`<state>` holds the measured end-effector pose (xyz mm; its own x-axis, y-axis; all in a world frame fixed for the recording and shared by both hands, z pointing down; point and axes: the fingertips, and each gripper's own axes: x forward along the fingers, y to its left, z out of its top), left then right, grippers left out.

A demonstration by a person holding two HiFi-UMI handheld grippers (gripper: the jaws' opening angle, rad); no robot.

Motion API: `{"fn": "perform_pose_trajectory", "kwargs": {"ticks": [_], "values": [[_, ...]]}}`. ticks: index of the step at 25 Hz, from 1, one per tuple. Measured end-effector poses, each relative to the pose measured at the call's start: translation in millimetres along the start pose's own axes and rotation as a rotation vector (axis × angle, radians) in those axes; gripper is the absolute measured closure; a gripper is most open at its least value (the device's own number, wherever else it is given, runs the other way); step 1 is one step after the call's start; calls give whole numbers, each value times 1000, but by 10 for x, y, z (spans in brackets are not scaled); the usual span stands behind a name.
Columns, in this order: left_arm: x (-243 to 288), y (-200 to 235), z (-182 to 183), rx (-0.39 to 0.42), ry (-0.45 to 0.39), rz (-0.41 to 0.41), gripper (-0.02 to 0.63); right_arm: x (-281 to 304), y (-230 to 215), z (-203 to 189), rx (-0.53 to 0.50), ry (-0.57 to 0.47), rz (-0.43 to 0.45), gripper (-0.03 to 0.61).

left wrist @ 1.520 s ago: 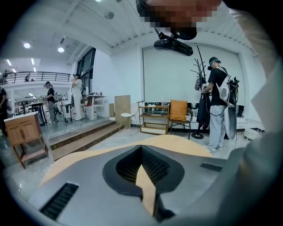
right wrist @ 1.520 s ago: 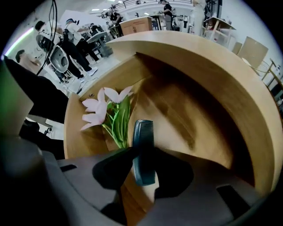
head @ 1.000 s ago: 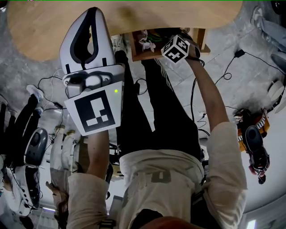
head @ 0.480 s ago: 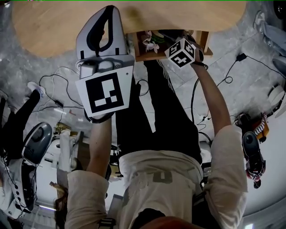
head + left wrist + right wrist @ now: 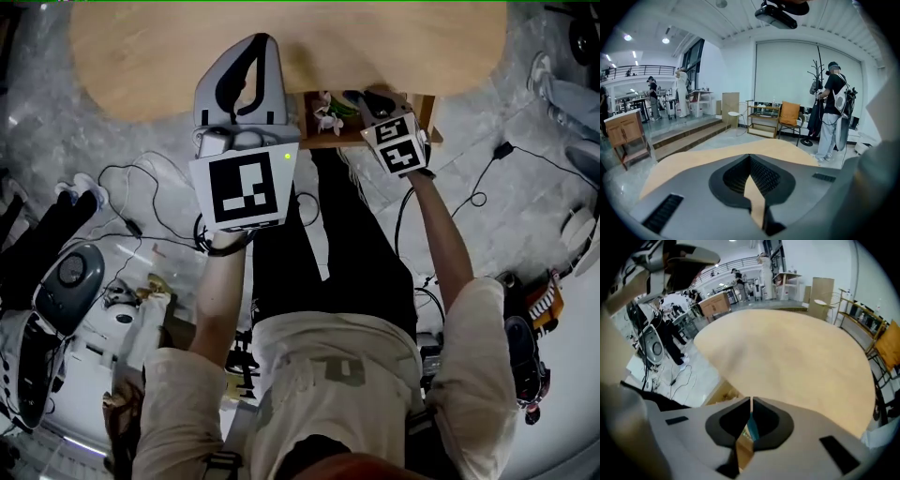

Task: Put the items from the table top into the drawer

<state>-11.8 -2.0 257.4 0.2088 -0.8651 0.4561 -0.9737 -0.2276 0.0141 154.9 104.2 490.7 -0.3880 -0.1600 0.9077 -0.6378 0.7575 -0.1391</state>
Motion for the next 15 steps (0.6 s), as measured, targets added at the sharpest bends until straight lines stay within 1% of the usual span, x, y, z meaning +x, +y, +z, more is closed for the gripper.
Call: {"fn": "perform_pose_trajectory", "kwargs": {"ticks": [1,3,6,7,9,11,12,15], "values": [[-72,1,134,8,3,1,607,-164,-42,214,36,-38,-28,567],[-237,-2,441,25,17,5,607,-580,-109,720,105,-125,-80,572],[-395,1,1005,39,-24,27,607,-1367,-238,1581,203,-306,-150,572],[-431,3,1192,40,-43,39,607,-1654,-287,1870,217,-376,-175,574],[-552,-15,1551,36,-81,66,607,-2257,-350,2363,210,-501,-235,572],[-801,-55,1844,24,-106,94,607,-2860,-293,2661,187,-588,-282,573],[-957,-69,1959,19,-113,107,607,-3145,-212,2754,181,-623,-288,574],[-1355,-78,2241,24,-127,123,607,-3882,88,2958,168,-723,-266,573]]}}
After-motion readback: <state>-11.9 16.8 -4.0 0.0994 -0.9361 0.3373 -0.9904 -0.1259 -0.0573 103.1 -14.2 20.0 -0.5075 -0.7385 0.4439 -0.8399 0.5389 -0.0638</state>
